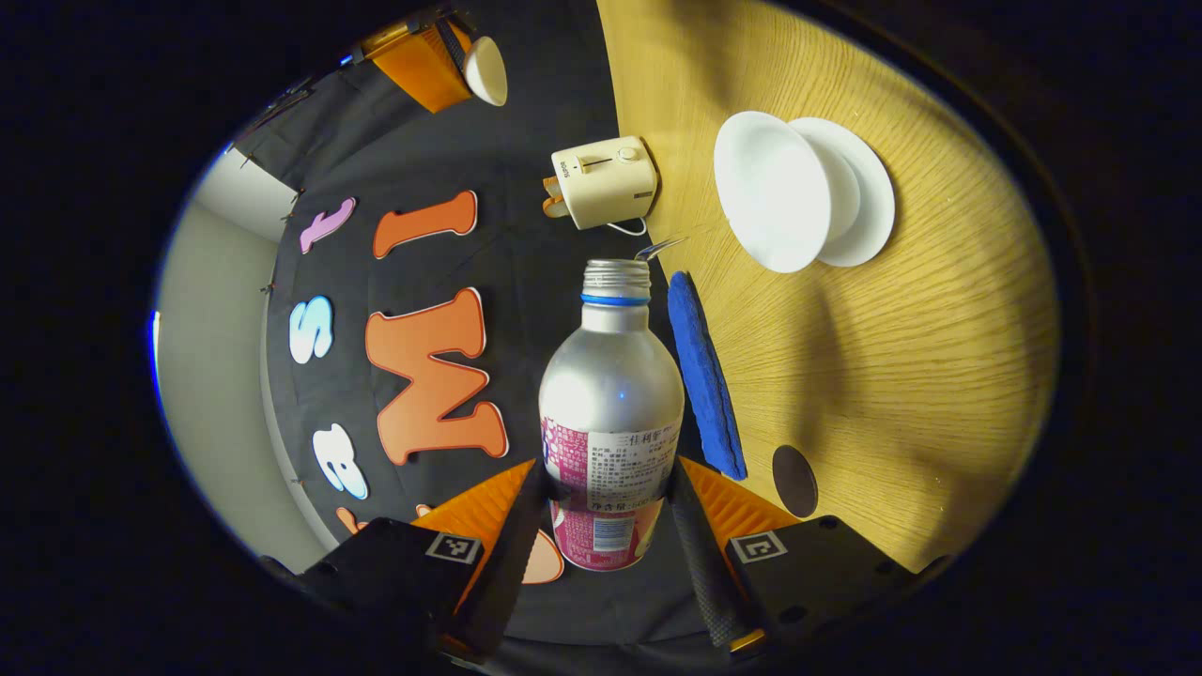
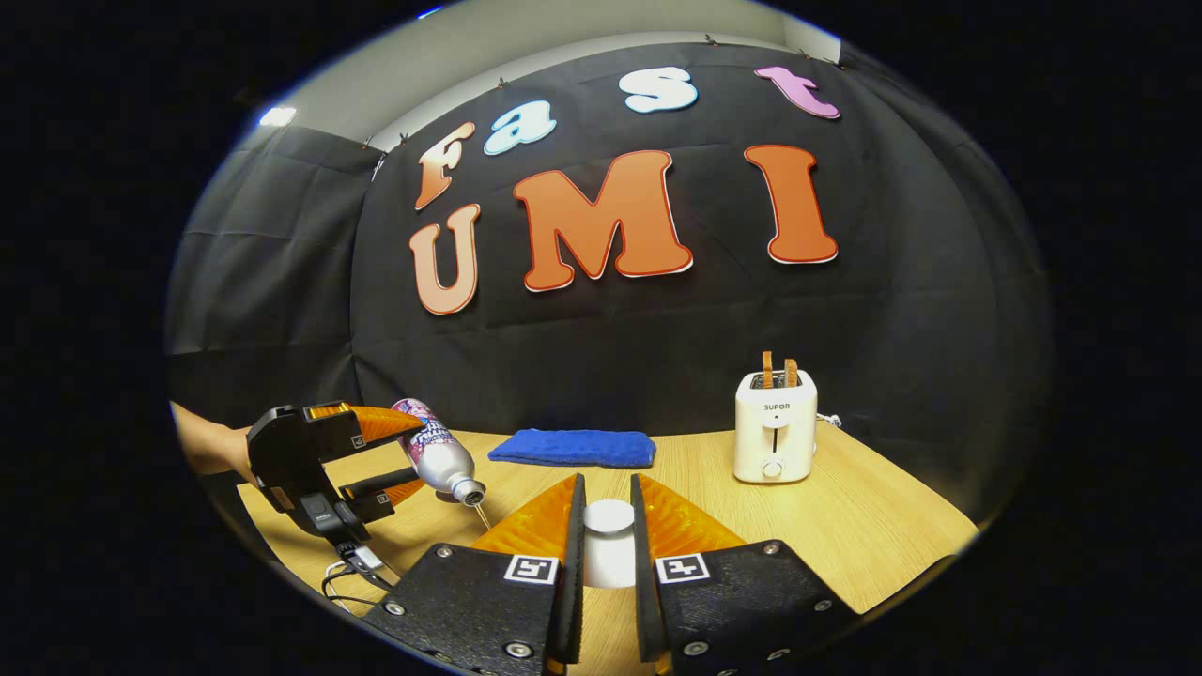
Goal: Open the teacup lid with one hand, grasp the water bottle and pour water into the teacup with the other hand; after pouring, place the water bottle on the coaster and then close the teacup lid.
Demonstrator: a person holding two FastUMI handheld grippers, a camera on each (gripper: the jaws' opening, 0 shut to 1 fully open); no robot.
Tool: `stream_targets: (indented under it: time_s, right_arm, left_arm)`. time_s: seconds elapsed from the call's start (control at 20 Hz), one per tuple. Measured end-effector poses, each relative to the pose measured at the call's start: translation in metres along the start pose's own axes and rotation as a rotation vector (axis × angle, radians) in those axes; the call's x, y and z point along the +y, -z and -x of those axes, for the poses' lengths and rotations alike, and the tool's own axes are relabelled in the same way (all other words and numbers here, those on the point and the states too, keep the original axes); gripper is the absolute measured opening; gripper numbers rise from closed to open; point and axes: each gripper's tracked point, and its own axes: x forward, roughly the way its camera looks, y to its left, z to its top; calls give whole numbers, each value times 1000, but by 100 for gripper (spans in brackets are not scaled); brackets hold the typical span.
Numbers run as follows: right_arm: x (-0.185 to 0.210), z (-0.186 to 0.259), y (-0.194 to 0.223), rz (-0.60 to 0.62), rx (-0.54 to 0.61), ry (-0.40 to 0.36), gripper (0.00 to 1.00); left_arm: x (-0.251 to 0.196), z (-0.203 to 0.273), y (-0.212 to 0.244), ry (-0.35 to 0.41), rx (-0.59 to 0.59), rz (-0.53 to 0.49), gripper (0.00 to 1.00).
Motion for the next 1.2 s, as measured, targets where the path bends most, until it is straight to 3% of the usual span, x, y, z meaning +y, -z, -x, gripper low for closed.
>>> stream_targets:
  time_s: [0.25,0.3,0.35,0.4,0.45,1.2]
  right_arm:
    - [-1,1,2,-1,9,7,24]
    - [-1,1,2,-3,7,6,24]
    - [-1,1,1,-3,4,5,24]
    - [-1,1,1,-2,2,3,24]
    - [-2,1,1,-4,0,7,24]
    - [-2,2,2,-8,1,3,24]
  left_arm:
    - [2,2,-3,-11,-9,-27,78]
    - [3,2,-3,-15,-11,-35,84]
    - [4,3,-3,-20,-14,-45,78]
    - [4,2,-4,-21,-17,-52,81]
    - [5,2,-5,-19,-19,-60,78]
    - [22,11,-9,-59,-63,-191,79]
